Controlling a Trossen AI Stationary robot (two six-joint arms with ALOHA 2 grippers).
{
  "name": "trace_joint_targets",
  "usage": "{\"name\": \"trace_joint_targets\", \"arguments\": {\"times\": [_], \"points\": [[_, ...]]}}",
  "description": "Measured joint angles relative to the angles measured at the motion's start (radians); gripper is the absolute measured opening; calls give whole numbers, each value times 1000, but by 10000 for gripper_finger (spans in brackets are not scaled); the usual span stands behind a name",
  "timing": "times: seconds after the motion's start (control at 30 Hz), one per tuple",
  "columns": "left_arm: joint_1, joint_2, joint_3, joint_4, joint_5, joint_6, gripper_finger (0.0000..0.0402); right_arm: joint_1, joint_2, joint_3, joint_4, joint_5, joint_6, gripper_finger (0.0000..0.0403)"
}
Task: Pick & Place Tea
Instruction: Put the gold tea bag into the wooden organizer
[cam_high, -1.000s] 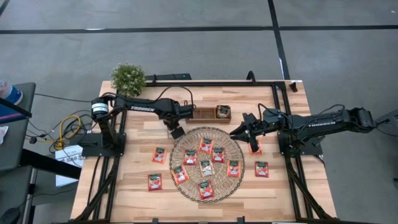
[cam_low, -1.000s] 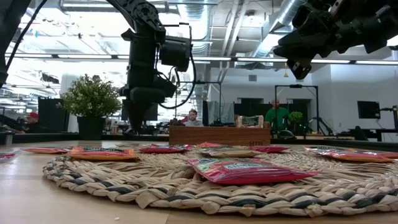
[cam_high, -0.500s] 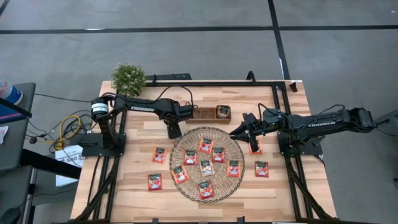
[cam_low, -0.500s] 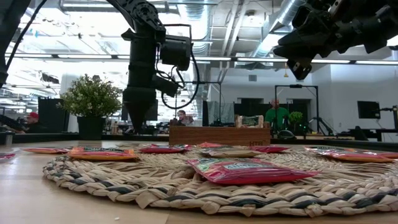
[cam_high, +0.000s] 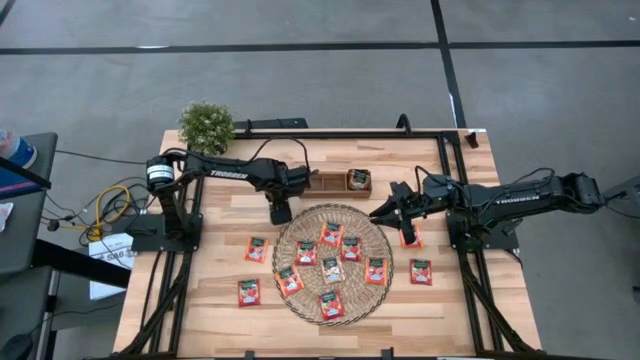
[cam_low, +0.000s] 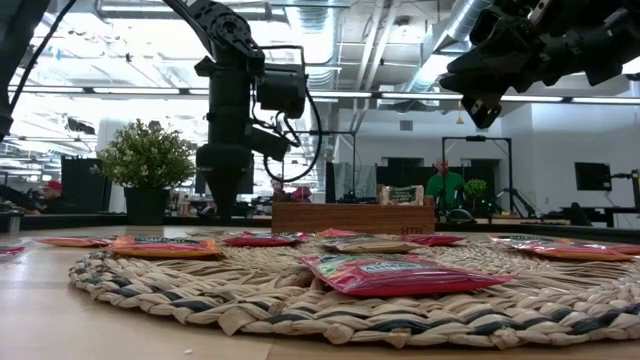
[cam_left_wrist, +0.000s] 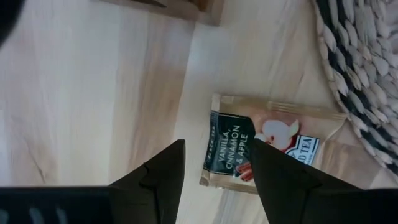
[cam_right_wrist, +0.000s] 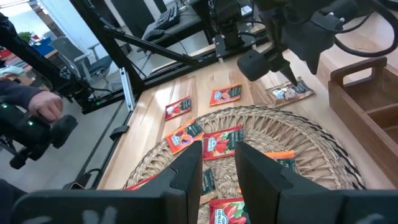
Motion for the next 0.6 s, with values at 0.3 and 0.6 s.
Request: {"name": "trace_joint_targets", "arguments": {"times": [0.3,0.6], "points": [[5,0,0,-1,34,54,173,0,0,0,0,0,1,87],[41,8,0,0,58,76,173,0,0,0,0,0,-1,87]]}}
